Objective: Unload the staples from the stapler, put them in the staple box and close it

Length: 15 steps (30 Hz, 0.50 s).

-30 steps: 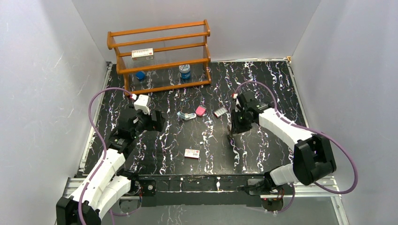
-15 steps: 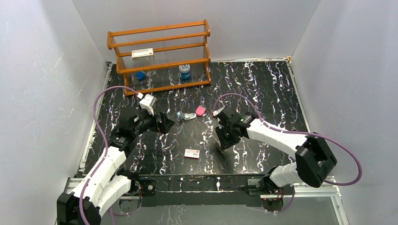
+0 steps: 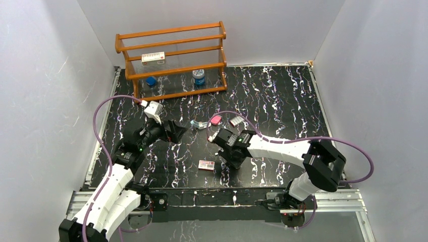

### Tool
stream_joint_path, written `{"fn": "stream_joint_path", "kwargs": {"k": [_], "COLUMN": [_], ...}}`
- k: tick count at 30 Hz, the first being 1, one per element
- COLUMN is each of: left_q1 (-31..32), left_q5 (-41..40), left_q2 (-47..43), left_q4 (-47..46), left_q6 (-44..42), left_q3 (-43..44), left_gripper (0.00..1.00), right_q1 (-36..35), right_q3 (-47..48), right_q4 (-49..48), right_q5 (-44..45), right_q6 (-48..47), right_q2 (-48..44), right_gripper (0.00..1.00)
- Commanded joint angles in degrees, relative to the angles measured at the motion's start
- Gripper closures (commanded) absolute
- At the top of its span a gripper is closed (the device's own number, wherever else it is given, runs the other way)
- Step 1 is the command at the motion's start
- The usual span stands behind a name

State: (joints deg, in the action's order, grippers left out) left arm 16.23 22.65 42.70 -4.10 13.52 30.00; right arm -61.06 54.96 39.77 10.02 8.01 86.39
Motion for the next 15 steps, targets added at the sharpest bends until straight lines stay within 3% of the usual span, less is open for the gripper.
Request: {"fn": "stream_joint_path", "kwargs": {"k": [1,8,15], "left_q1": [-0.20,-0.23,-0.23], "left_q5": [-2.33,-4.05,-5.52], "left_q2": [-2.11,-4.05,-6.48], "left_q4": [0.66,0.00,-0.63], "left_q6": [1.31,0.54,0.27], "left_q3": [-0.37,-1.28,-2.46], "left_gripper": [0.02,0.02,0.02], "right_q1": [-1.48,-1.53,-1.61], "right_q3": [0.89,-0.99,-3.04], "right_q4": [-0.99,-6.47,-7.80], "right_q5": [4.12,-1.05,-5.39], "right_q6": [-10.44,-17.34,-21.29], "right_q2": [-0.05,-4.91,-5.26], "right_gripper": [0.77,0.72,0.74]}}
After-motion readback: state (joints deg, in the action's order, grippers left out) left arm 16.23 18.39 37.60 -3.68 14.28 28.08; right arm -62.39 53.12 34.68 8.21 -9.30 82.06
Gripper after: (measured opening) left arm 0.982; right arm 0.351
